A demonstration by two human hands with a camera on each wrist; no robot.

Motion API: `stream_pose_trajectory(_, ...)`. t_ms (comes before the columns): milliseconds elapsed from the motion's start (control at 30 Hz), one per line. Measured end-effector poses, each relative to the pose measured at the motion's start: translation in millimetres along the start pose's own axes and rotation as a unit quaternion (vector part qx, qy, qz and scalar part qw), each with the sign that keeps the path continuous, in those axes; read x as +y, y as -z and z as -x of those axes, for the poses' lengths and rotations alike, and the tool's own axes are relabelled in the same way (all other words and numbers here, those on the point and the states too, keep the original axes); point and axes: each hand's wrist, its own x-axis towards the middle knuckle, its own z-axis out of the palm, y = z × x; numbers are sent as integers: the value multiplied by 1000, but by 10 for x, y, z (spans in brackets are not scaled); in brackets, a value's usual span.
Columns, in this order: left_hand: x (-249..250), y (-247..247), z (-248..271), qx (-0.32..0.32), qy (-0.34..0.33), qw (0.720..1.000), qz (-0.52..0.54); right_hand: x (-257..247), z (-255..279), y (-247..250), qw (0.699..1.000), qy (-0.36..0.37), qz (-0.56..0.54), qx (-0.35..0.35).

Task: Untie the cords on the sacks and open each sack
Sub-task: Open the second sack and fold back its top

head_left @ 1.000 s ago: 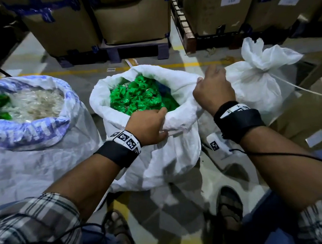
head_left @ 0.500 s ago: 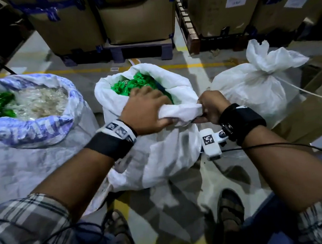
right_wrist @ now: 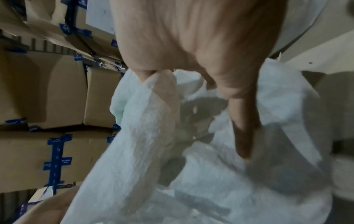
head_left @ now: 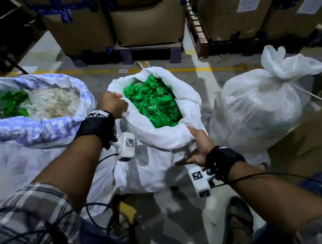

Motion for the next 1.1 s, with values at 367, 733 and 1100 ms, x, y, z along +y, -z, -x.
stream_pose_trajectory(367,-88,367,-160,88,-36,970,223,-644,-656,-470,972,193,-132,31)
stream_pose_trajectory(733,-336,-51,65,58,25,975,213,-517,-1202,-520,918,317,-20,238)
stream_pose_trajectory(1100,-219,173,73,95,66,957,265,-85,-1554,-864,979,199,13,46)
